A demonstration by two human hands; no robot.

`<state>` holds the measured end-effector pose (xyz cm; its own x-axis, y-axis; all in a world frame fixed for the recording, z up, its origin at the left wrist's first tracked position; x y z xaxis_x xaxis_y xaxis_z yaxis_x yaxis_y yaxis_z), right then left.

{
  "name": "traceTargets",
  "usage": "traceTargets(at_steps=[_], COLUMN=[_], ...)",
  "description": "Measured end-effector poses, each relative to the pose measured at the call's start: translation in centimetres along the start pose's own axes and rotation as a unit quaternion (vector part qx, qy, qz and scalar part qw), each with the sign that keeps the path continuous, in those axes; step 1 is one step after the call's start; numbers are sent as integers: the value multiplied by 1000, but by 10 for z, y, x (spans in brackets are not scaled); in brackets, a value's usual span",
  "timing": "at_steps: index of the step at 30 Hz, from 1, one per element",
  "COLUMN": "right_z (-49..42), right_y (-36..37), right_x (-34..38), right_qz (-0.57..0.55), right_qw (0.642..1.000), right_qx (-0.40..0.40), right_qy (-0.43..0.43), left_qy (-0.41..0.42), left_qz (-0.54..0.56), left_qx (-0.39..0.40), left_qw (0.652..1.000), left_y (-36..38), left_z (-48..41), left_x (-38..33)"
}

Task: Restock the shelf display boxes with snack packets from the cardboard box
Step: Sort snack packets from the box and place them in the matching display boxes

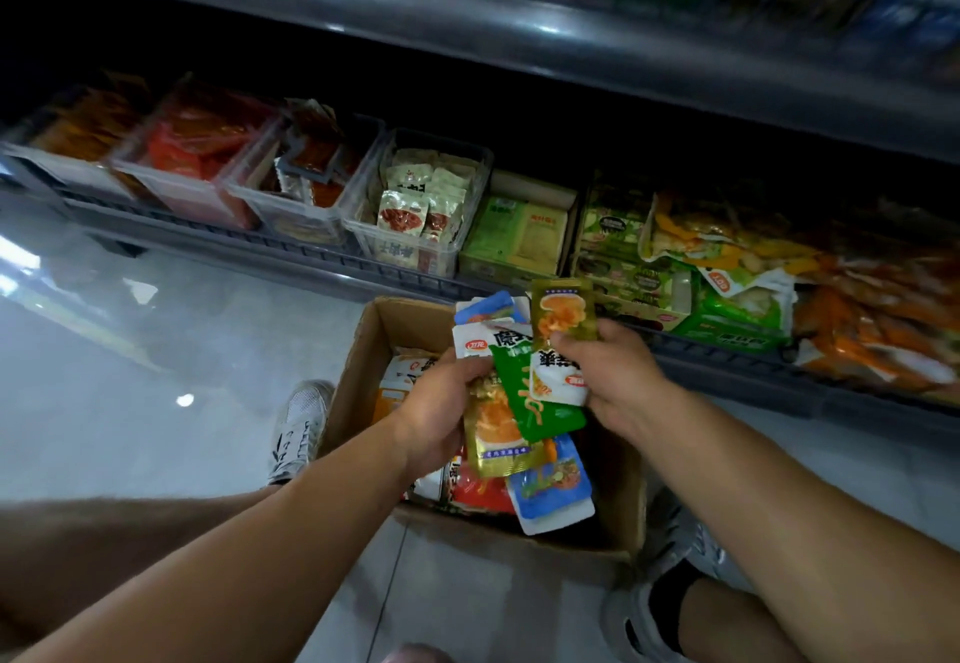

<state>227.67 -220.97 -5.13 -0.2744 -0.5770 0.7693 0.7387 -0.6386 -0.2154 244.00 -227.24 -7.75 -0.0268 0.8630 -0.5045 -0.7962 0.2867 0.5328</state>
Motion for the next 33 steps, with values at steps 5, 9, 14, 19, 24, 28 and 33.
traceTargets(at_steps=[5, 9, 14, 19, 24, 28, 33], right_z=[34, 74, 120, 151, 135, 127, 126], right_y=[-9, -14, -20, -8, -45, -49, -42], right_x=[32, 74, 117, 123, 147, 156, 143], right_qz=[32, 86, 102, 124, 222, 84, 80], right_qw=[998, 986, 969, 952, 940, 956, 944], right_qx=[0, 50, 137, 208, 59, 143, 254], right_qy=[-55, -132, -178, -188, -253, -241, -193], left_qy=[46, 83, 84, 80, 92, 84, 84], left_qz=[-31, -82, -96, -88, -102, -78, -29], left_qx=[48, 61, 106, 142, 121, 94, 56], left_qw=[997, 991, 986, 983, 983, 989, 995], left_y=[30, 52, 79, 98, 95, 95, 94], left_z=[42, 76, 121, 145, 133, 120, 109], left_x=[-22, -50, -85, -89, -85, -80, -79])
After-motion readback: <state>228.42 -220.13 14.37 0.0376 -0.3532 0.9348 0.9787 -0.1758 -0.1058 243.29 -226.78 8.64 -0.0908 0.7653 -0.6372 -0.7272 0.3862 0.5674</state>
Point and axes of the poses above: each hand's wrist, its own z-axis away from the middle knuckle, its own y-axis out of the palm, x = y × z, the point moved 10 cm from there along -z, towards the middle knuckle, and after that the axes turned 8 degrees about z, right-handed, at the moved point
